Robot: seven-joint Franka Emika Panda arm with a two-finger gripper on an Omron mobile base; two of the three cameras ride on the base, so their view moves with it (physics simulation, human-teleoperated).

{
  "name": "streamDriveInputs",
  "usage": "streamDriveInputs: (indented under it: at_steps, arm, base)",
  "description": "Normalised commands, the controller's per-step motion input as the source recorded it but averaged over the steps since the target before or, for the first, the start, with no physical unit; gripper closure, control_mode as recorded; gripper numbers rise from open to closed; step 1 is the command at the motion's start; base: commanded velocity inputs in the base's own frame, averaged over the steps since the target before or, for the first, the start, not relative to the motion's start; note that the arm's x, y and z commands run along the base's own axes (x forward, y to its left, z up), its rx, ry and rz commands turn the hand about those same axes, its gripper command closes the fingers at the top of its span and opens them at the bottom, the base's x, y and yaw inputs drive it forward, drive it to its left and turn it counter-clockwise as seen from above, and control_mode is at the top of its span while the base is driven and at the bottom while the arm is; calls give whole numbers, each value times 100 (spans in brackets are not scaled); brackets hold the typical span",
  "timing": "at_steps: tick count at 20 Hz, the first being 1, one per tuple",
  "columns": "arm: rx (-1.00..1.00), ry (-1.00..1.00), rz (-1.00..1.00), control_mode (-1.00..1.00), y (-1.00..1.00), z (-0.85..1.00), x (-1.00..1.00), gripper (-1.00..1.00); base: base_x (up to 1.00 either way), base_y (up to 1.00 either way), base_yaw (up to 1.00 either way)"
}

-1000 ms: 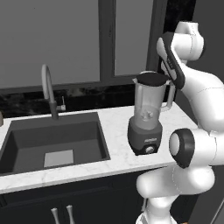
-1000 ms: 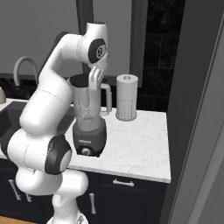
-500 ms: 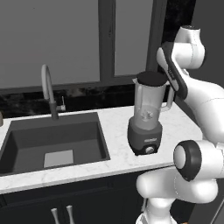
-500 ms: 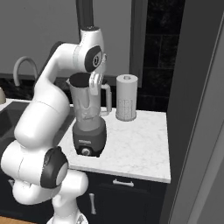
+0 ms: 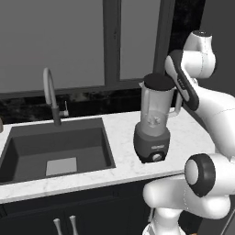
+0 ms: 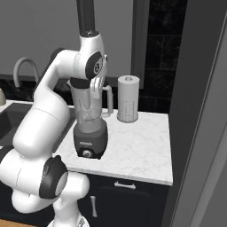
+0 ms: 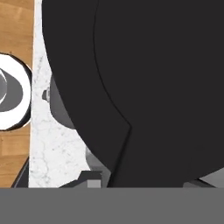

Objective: Close the lid blender by securely placing the lid on top.

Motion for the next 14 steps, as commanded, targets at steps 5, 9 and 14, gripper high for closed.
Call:
streamDriveInputs:
  at_steps: [5,9,14]
  arm:
    - [-12,25,2,-100,8,-8,10,100]
    - [-20,30,6,-100,15,-13,1,100]
    - [-7,1,0,-100,3,-27,-13,100]
  base:
    - [0,0,0]
    - [0,0,0]
    - [0,0,0]
